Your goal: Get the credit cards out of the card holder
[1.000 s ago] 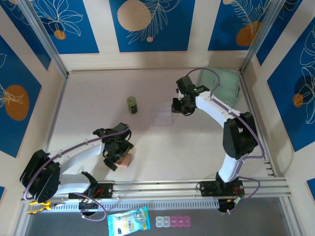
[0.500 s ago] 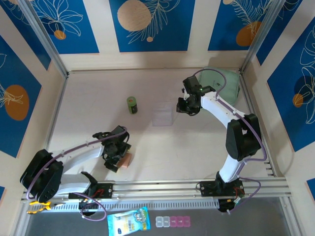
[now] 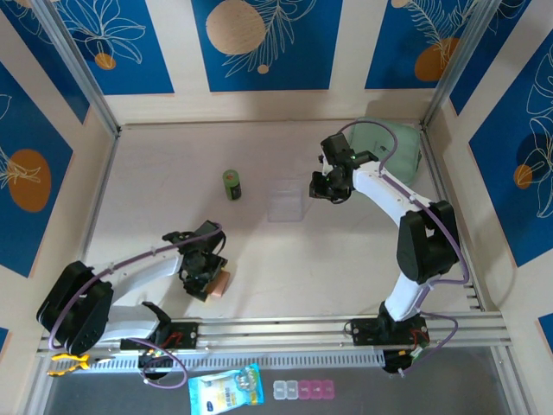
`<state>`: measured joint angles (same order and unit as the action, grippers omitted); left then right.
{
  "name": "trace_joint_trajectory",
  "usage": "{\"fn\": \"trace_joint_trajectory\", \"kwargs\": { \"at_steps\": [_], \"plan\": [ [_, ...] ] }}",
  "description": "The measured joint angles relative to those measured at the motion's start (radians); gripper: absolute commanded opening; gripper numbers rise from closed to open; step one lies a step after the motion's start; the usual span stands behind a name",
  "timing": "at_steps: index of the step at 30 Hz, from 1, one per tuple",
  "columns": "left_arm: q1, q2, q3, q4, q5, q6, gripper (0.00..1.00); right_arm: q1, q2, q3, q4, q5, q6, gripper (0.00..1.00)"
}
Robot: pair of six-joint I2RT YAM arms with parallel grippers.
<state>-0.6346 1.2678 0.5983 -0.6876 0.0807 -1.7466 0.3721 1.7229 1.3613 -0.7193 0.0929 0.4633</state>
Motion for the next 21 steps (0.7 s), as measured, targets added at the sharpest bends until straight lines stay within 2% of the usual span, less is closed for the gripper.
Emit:
{"fn": "trace_joint_trajectory", "kwargs": {
  "at_steps": [3, 7, 14, 21],
  "plan": [
    [0.003, 0.027, 0.053, -0.011, -0.008, 0.032, 0.73, 0.0, -0.003, 0.0, -0.007, 0.0, -0.003, 0.25],
    [0.004, 0.089, 0.164, -0.027, -0.008, 0.119, 0.73, -0.002, -0.018, 0.0, -0.014, 0.003, -0.003, 0.26],
    [-0.016, 0.323, 0.406, -0.055, 0.031, 0.437, 0.72, -0.006, -0.043, 0.0, -0.03, 0.008, -0.003, 0.26],
    [-0.114, 0.535, 0.595, -0.088, 0.066, 0.714, 0.73, -0.006, -0.071, -0.024, -0.034, 0.018, -0.003, 0.27]
  ]
}}
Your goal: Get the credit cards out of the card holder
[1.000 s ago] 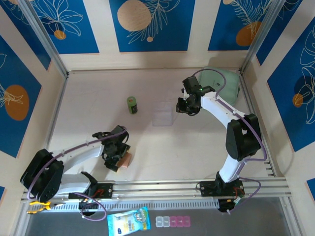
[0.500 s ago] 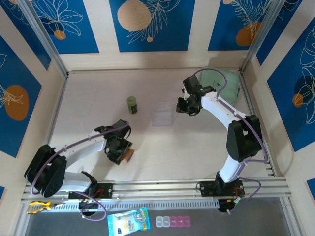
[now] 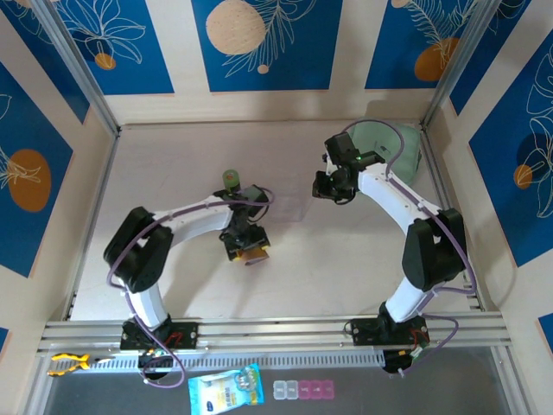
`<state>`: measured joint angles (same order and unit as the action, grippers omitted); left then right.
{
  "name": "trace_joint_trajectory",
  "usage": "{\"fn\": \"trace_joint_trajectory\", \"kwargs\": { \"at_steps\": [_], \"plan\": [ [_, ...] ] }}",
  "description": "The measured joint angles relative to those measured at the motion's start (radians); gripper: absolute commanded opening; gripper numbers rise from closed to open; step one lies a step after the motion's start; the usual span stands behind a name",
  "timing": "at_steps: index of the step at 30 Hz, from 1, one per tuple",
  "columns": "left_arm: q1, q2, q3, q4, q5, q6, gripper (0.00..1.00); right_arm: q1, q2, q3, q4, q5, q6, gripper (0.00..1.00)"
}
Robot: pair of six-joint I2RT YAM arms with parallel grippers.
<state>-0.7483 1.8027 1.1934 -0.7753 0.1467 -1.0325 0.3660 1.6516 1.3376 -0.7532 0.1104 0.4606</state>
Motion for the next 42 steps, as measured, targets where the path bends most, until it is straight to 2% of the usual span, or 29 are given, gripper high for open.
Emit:
{"fn": "trace_joint_trajectory", "kwargs": {
  "at_steps": [12, 17, 27, 33, 42],
  "plan": [
    [-0.082, 0.074, 0.105, -0.004, 0.135, 0.258, 0.74, -0.006, -0.068, -0.071, -0.006, 0.035, 0.001, 0.27],
    [-0.108, 0.074, 0.105, 0.0, 0.202, 0.321, 0.83, -0.006, -0.068, -0.095, -0.005, 0.039, 0.005, 0.27],
    [-0.111, 0.058, 0.062, 0.06, 0.235, 0.316, 0.82, 0.027, -0.109, -0.125, -0.009, 0.046, 0.028, 0.27],
    [-0.114, 0.023, -0.01, 0.121, 0.282, 0.267, 0.75, 0.053, -0.172, -0.165, -0.021, 0.046, 0.046, 0.27],
    [-0.121, -0.019, -0.015, 0.164, 0.314, 0.225, 0.72, 0.078, -0.196, -0.191, -0.025, 0.045, 0.075, 0.27]
  ]
}}
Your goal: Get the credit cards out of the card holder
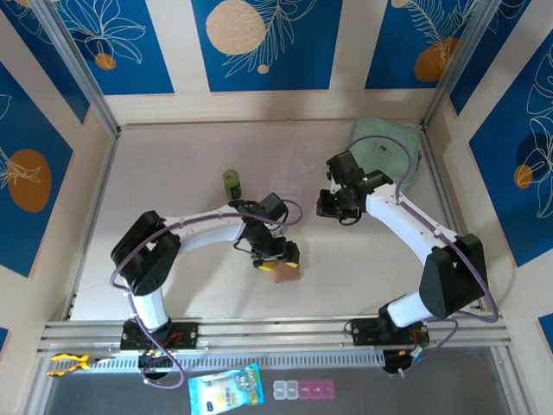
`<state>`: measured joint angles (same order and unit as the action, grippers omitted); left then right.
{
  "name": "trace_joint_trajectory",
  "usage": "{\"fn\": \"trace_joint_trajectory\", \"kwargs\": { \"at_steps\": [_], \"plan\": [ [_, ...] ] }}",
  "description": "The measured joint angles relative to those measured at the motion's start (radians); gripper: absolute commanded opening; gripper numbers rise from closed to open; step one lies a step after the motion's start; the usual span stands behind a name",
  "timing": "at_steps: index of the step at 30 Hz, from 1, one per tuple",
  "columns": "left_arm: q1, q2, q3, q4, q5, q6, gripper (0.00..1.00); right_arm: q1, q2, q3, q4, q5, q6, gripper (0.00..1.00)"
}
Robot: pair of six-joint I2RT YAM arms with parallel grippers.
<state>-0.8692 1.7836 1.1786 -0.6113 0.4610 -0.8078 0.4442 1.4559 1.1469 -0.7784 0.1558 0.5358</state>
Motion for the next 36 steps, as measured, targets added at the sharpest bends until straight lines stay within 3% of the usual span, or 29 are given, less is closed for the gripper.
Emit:
{"fn": "trace_joint_trajectory", "kwargs": {
  "at_steps": [7, 14, 21, 24, 36],
  "plan": [
    [0.013, -0.084, -0.005, -0.011, -0.138, -0.002, 0.7, 0.089, -0.015, -0.035, -0.024, -0.028, 0.079, 0.27],
    [0.034, -0.258, -0.114, 0.101, -0.257, -0.008, 0.67, 0.226, -0.015, -0.076, -0.027, -0.033, 0.152, 0.3],
    [0.082, -0.385, -0.338, 0.28, -0.284, -0.073, 0.61, 0.349, 0.022, -0.083, -0.025, -0.026, 0.201, 0.32],
    [0.114, -0.408, -0.387, 0.314, -0.288, -0.097, 0.51, 0.389, 0.077, -0.081, -0.026, -0.016, 0.207, 0.34],
    [0.19, -0.491, -0.599, 0.546, -0.243, -0.214, 0.5, 0.456, 0.283, 0.044, -0.064, 0.031, 0.19, 0.36]
  ]
}}
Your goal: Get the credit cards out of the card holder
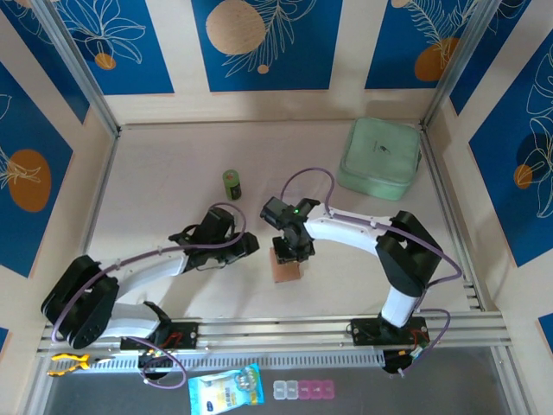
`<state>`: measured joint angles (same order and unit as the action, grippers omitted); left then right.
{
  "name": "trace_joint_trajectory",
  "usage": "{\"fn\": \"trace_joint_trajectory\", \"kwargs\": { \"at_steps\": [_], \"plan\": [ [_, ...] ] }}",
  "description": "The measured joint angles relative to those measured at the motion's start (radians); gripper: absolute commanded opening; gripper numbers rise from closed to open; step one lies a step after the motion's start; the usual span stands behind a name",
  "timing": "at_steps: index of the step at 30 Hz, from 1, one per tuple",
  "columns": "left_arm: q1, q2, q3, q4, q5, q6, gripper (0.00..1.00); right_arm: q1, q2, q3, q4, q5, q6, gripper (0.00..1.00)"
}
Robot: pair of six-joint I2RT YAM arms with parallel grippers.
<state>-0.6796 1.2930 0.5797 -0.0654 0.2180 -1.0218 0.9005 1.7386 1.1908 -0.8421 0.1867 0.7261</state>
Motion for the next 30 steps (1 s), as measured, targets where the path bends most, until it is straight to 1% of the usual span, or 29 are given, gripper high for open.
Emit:
{"fn": "trace_joint_trajectory", "kwargs": {
  "at_steps": [5, 11, 14, 16, 22, 26, 30],
  "plan": [
    [0.016, -0.04, -0.011, 0.022, 0.002, -0.019, 0.51, 0.004, 0.045, 0.019, -0.005, 0.001, -0.003, 0.35],
    [0.024, -0.047, -0.021, 0.029, 0.002, -0.026, 0.52, 0.006, 0.077, 0.021, -0.013, 0.005, -0.003, 0.34],
    [0.025, -0.047, -0.023, 0.028, 0.002, -0.026, 0.52, 0.006, 0.079, 0.025, -0.017, 0.008, -0.002, 0.29],
    [0.025, -0.047, -0.023, 0.029, 0.002, -0.026, 0.53, 0.006, 0.079, 0.025, -0.018, 0.008, -0.001, 0.23],
    [0.025, -0.047, -0.023, 0.029, 0.014, -0.026, 0.54, 0.0, 0.078, 0.025, -0.019, 0.003, 0.001, 0.12],
    [0.025, -0.039, -0.023, 0.031, 0.024, -0.025, 0.54, -0.013, 0.071, 0.024, -0.016, -0.021, 0.01, 0.0],
    [0.025, -0.028, -0.023, 0.035, 0.04, -0.024, 0.54, -0.023, 0.063, 0.02, 0.017, -0.064, 0.013, 0.0]
  ]
}}
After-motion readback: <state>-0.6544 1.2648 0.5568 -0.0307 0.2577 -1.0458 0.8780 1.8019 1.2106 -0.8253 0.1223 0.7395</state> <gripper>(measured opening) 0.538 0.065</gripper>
